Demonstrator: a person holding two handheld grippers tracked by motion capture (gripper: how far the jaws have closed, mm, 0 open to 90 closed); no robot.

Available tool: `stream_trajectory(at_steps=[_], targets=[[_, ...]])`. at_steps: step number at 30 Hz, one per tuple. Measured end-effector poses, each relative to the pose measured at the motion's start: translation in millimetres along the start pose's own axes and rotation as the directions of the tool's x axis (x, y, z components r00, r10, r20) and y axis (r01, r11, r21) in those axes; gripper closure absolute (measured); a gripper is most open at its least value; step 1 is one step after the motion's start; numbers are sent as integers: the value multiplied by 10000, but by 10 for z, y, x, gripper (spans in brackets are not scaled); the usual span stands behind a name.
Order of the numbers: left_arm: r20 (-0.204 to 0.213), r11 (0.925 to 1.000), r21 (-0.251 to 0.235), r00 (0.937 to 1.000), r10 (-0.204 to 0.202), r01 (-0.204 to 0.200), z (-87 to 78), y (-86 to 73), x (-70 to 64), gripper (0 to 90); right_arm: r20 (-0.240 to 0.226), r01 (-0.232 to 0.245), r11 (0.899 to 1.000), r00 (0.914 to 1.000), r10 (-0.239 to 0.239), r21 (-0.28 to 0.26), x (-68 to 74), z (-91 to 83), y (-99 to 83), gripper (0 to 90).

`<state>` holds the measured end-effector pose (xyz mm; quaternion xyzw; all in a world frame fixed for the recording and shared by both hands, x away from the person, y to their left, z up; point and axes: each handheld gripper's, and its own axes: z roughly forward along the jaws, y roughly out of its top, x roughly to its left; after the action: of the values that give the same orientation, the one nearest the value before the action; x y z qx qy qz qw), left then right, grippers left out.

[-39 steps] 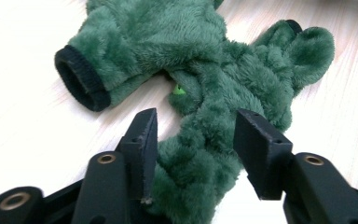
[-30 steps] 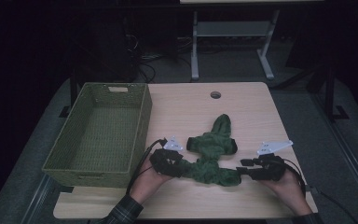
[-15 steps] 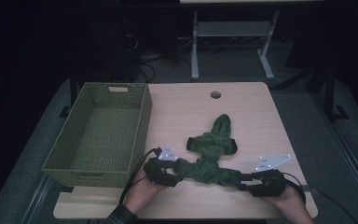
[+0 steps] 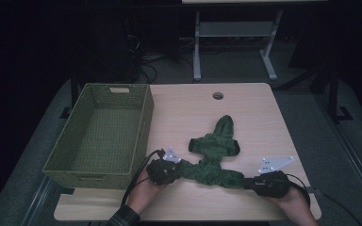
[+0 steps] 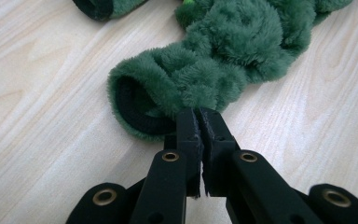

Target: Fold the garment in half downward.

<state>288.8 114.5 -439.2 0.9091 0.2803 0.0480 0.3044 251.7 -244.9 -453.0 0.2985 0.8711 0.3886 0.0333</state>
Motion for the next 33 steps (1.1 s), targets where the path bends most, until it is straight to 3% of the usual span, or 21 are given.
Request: stream_trajectory(at_steps=[2, 5, 7, 10, 12, 15, 19, 21, 25, 28, 31, 33], targets=[[-44, 10000, 26, 10000, -72, 72, -2, -15, 5, 862, 15, -20, 10000, 10000, 19, 75, 8, -6, -11, 614], [-534, 9999, 103, 9986, -3, 8, 23, -23, 7, 617, 178, -14, 9993, 9998, 8, 364, 23, 23, -25, 578], [-533, 9996, 268, 9986, 58, -44, 59, -23, 15, 541, 252, 6, 9988, 9997, -18, 486, 24, 55, -38, 579], [-400, 9989, 429, 9990, 192, -175, 114, -12, 26, 593, 250, -69, 9985, 9997, 56, 539, 26, 90, -26, 666], [-182, 9986, 490, 9996, 210, -201, 120, -3, 28, 737, 237, -37, 9986, 9997, 24, 529, 23, 106, -20, 770], [118, 9991, 405, 9998, 129, -134, 83, 8, 23, 877, 235, -1, 9991, 9997, -9, 435, 22, 76, -17, 828], [494, 9990, -438, 9987, 90, -68, -89, 52, -13, 884, 198, 133, 9999, 9997, -132, -27, 50, -25, 27, 818], [538, 9942, -1041, 9980, 342, -284, -186, 128, -63, 884, 63, 204, 9992, 9998, -202, -346, 59, -87, 89, 805], [866, 9846, -1619, 9929, 812, -664, -230, 311, -76, 897, 99, 423, 9965, 9991, -417, -721, 32, -139, 248, 808], [914, 9833, -1566, 9900, 1076, -924, -134, 432, -71, 897, 175, 588, 9944, 9982, -575, -876, -16, -131, 420, 810], [699, 9874, -1297, 9925, 1007, -911, -49, 452, -48, 882, 308, 704, 9944, 9972, -681, -792, -71, -55, 549, 817], [354, 9908, -1043, 9953, 901, -860, -45, 404, -46, 730, 349, 832, 9944, 9961, -811, -644, -108, 27, 623, 816]])
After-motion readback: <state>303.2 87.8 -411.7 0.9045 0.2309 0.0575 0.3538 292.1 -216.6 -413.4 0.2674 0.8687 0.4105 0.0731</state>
